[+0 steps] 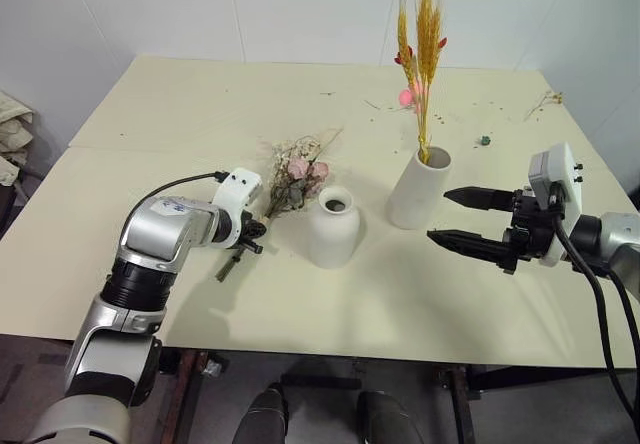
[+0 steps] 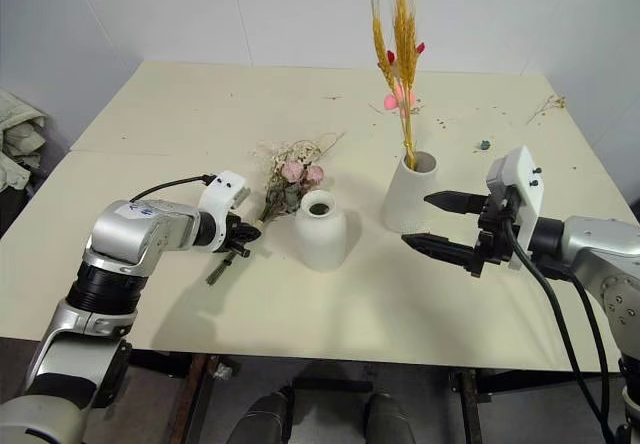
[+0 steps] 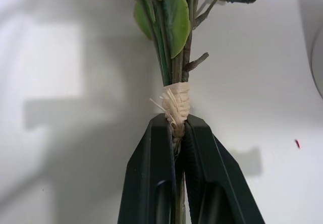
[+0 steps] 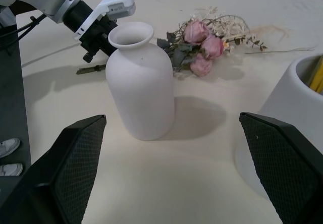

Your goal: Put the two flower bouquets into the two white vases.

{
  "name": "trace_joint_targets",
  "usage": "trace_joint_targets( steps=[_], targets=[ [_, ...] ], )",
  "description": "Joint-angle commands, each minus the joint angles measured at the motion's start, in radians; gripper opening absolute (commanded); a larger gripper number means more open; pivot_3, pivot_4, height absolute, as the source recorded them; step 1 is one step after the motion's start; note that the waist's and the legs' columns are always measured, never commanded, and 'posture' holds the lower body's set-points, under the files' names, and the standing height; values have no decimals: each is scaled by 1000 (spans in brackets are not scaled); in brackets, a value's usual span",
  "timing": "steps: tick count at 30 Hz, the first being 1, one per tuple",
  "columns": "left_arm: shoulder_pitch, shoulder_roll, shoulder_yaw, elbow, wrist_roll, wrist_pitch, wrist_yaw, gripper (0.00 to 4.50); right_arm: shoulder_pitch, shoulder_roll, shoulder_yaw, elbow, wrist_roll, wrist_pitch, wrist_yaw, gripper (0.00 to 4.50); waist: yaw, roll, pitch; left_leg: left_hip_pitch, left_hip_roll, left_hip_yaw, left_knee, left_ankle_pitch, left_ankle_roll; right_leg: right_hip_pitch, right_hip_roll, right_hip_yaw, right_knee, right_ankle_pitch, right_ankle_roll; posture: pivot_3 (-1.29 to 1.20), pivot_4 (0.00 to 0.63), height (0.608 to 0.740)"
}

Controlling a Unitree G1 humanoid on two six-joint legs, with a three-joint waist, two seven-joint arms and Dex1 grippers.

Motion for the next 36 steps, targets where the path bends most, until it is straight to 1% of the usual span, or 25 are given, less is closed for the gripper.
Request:
trace_joint_targets(
  steps=[1, 3, 5, 7, 11, 14, 16, 20, 24, 28, 31, 36],
  targets=[
    [-11, -20, 109, 38, 15, -199, 27, 7, 6, -8, -61, -35, 19, -18, 1, 4500, 0, 0, 0, 0, 0, 0, 1, 0, 0, 0, 0, 0, 0, 0, 0, 0, 150, 740],
    [-16, -32, 165, 57, 9, -388, 13, 6, 14, -6, -76, -38, 25, -22, 9, 4500, 0, 0, 0, -1, 0, 0, 1, 0, 0, 0, 0, 0, 0, 0, 0, 0, 150, 740],
    [-12, -60, 227, 49, -21, -623, -36, 5, 24, -1, -96, -41, 38, -27, 17, 4500, 0, 0, 0, -1, 0, 1, 1, 0, 0, 0, 0, 0, -1, 0, 0, 0, 150, 740],
    [-11, -97, 292, 40, -66, -787, -73, 5, 32, 3, -112, -46, 50, -27, 21, 4500, 1, 0, 0, -1, 0, 1, -1, 0, 0, 0, 0, 1, -2, 1, 1, 0, 150, 740],
    [-35, -160, 369, 55, -168, -933, -154, 4, 43, 12, -128, -57, 58, -33, 9, 4500, 1, 0, 0, -1, 0, 2, -1, -2, 0, 0, -1, 1, -1, 1, 2, 0, 150, 740],
    [-86, -225, 430, 93, -257, -1004, -171, 4, 51, 19, -136, -65, 54, -44, -6, 4500, 2, 0, 0, -1, 0, 3, 0, -2, 0, 0, 0, 1, -2, 2, 3, 0, 150, 740],
    [-111, -248, 443, 102, -320, -999, -214, 4, 57, 22, -140, -68, 50, -53, -13, 4500, 2, 0, 0, -2, 0, 2, 3, -2, 1, 0, 0, 1, -1, 2, 4, 0, 150, 740],
    [-113, -288, 444, 58, -475, -959, -352, 4, 75, 30, -150, -83, 52, -63, -32, 4500, 0, 0, 0, -2, 0, 3, 6, -2, 2, 2, 0, 1, -2, 3, 5, 0, 150, 740],
    [-114, -329, 415, 53, -566, -911, -435, 4, 100, 39, -166, -104, 57, -69, -54, 4500, -1, 0, 0, -2, 0, 3, 8, -2, 2, 2, 0, 1, -1, 3, 5, 0, 150, 740],
    [-107, -335, 363, 81, -563, -880, -493, 4, 131, 44, -185, -124, 65, -69, -69, 4500, 0, 0, 0, -2, 0, 3, 8, -3, 2, 3, 0, 2, -1, 3, 4, 0, 150, 740],
    [-85, -320, 327, 88, -542, -867, -525, 4, 156, 51, -199, -144, 72, -67, -83, 4500, -1, 0, 0, -1, 0, 3, 9, -3, 2, 3, 0, 2, -2, 3, 4, 0, 150, 740],
    [-73, -335, 319, 140, -521, -903, -542, 4, 182, 61, -206, -170, 86, -63, -111, 4500, 0, 0, 0, -1, 0, 3, 9, -3, 2, 3, 1, 2, -1, 3, 4, 0, 150, 740]
  ],
)
